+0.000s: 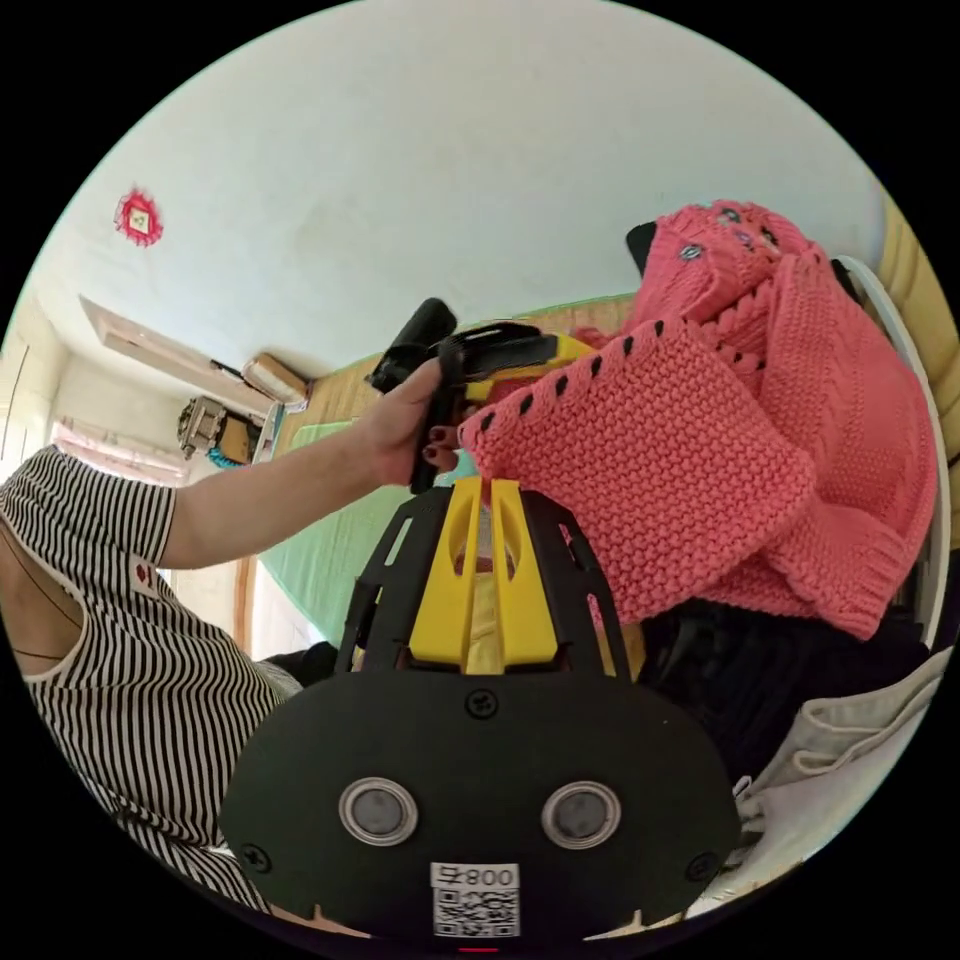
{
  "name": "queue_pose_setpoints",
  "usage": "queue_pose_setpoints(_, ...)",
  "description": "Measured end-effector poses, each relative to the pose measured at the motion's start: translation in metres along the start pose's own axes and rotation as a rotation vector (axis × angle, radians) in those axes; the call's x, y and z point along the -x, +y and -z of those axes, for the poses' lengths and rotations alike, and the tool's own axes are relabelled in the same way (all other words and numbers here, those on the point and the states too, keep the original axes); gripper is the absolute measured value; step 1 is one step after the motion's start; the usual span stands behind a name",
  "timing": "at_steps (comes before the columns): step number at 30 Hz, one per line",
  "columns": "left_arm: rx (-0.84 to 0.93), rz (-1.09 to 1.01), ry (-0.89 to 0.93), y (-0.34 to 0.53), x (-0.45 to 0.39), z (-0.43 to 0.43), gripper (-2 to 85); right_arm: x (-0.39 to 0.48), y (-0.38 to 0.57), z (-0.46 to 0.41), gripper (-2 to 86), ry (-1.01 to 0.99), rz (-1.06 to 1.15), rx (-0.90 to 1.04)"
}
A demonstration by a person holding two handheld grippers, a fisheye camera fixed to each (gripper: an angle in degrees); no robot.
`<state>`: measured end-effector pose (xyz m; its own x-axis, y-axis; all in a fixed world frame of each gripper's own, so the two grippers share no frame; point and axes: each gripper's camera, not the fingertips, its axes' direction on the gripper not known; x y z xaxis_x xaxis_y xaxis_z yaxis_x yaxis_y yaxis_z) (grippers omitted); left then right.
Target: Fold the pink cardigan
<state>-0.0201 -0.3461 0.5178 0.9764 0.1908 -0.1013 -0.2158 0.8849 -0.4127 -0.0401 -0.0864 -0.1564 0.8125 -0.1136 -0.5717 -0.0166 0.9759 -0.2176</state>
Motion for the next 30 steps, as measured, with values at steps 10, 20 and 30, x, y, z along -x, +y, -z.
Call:
queue_pose_setpoints(10, -0.074, -0.034, -0.024, 0.059, -0.021, 0.012, 6.1, -0.027, -0.048, 0.110, 8.1, 0.354, -0.030, -0.349)
queue_pose_setpoints(20, 0.027, -0.196, -0.123, 0.108, -0.090, -0.007, 6.1, -0.125, -0.162, 0.100, 9.0, 0.518, -0.291, -0.204)
queue_pose_setpoints(30, 0.045, -0.205, -0.143, 0.184, -0.133, -0.027, 6.3, -0.135, -0.179, 0.082, 7.5, 0.558, -0.343, -0.102)
